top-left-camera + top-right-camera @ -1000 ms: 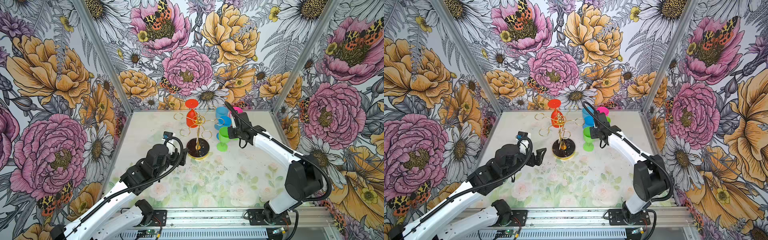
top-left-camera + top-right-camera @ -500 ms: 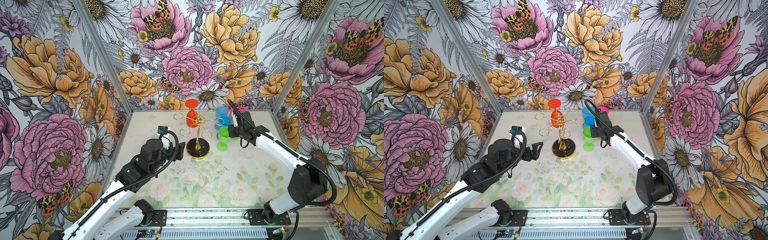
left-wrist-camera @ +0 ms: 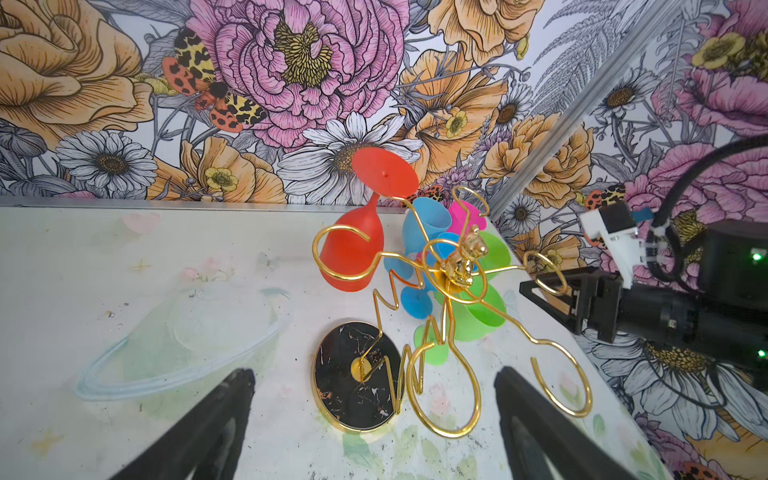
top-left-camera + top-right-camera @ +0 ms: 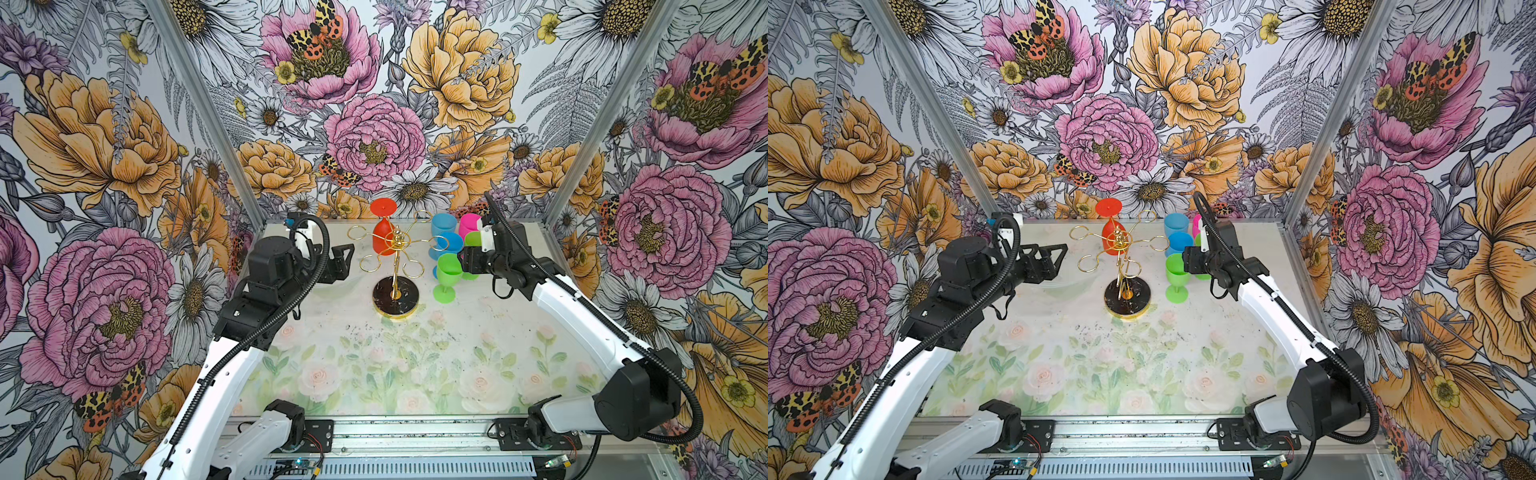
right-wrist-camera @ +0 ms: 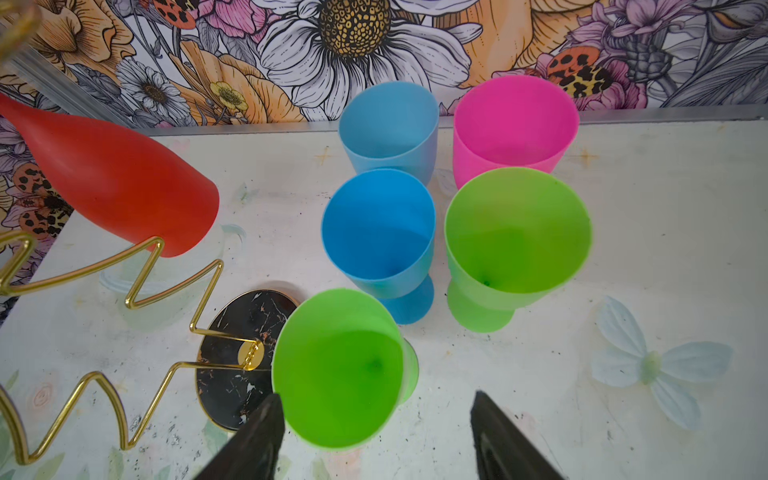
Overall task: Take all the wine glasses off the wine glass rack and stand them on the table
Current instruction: 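Move the left gripper to the red glass base hanging on the rack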
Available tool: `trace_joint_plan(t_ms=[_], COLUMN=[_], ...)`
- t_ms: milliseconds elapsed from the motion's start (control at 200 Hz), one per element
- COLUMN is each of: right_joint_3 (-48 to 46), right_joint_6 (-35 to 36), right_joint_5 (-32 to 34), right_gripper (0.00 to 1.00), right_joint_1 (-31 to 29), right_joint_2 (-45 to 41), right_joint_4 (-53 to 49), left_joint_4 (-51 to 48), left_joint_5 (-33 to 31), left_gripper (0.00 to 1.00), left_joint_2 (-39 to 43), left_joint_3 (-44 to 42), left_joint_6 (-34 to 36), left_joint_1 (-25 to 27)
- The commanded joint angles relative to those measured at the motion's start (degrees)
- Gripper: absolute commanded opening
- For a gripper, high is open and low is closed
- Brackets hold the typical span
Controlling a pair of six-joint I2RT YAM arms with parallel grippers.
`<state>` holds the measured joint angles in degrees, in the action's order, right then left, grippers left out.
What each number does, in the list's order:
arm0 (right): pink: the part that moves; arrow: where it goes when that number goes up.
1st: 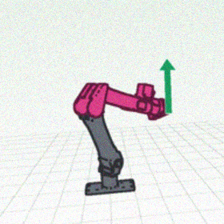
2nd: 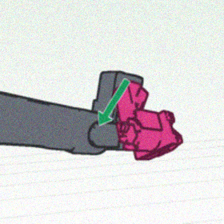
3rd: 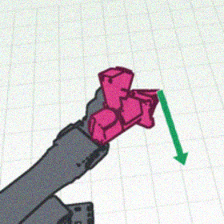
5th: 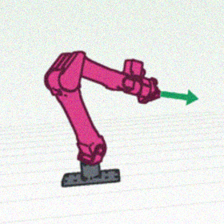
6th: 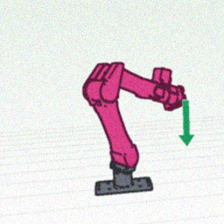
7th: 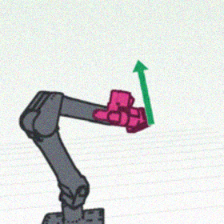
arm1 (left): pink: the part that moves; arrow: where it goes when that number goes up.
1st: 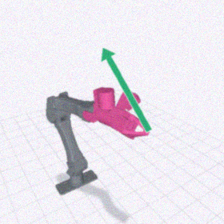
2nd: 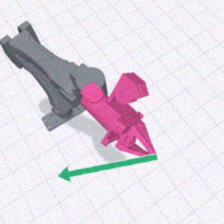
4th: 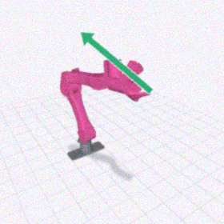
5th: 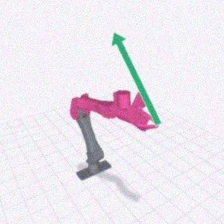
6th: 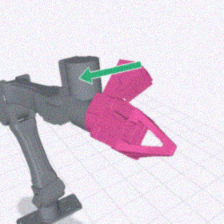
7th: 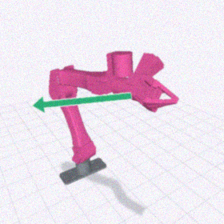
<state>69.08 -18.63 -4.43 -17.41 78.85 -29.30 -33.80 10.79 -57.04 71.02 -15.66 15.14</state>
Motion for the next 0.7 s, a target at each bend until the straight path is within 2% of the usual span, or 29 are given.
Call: trace_joint_plan(t_ms=[0,205,370,691], right_joint_3=[-1.48,-4.75,-6.04,-7.03], right_joint_6=[-0.50,0.76,1.85,2.61], right_joint_5=[-4.89,-7.90,-9.69,-10.43], right_gripper=[0.73,0.73,0.73,0.73], right_joint_1=[1.31,2.48,2.65,2.75], right_joint_2=[-3.78,-7.88,-10.29,-12.95], right_joint_4=[0.96,1.30,1.52,1.49], left_joint_4=[0.09,0.06,0.10,0.14], left_joint_5=[10.89,21.33,27.88,33.09], left_gripper=[0.89,0.85,0.77,0.71], left_joint_2=[-4.52,-15.74,-24.67,-36.75], left_joint_3=[3.91,11.49,17.82,27.49], left_joint_6=[-2.64,-6.48,-7.67,-8.89], left_joint_1=[-4.09,-9.90,-11.49,-11.47])
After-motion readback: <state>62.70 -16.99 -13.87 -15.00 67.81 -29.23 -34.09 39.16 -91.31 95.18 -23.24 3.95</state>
